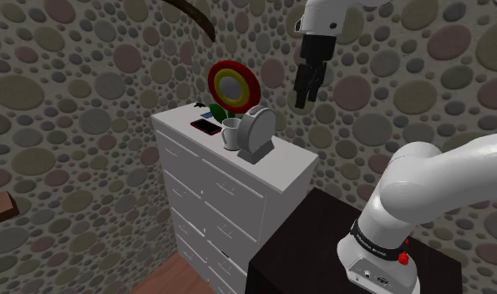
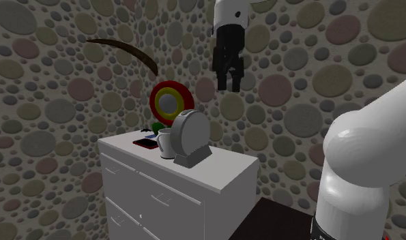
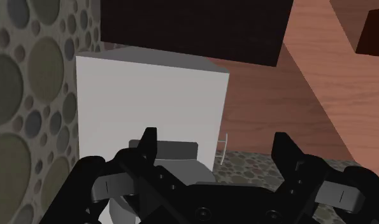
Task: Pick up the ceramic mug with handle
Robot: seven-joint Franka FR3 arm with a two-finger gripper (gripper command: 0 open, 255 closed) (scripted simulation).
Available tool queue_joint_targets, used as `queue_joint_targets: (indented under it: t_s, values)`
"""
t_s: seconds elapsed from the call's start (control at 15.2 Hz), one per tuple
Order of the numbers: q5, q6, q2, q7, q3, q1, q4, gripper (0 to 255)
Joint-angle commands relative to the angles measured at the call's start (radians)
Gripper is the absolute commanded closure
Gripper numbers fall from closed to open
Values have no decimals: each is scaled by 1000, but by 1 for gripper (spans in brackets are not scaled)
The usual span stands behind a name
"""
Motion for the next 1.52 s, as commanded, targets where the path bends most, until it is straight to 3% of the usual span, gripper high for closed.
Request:
queue_joint_targets:
  t_s: [0.0, 0.73, 1.45]
  values:
    - [0, 0, 0, 0, 0, 0, 0, 0]
    - [14, 343, 348, 94, 16, -47, 61, 0]
    - [12, 568, 727, 184, 3, -80, 270, 0]
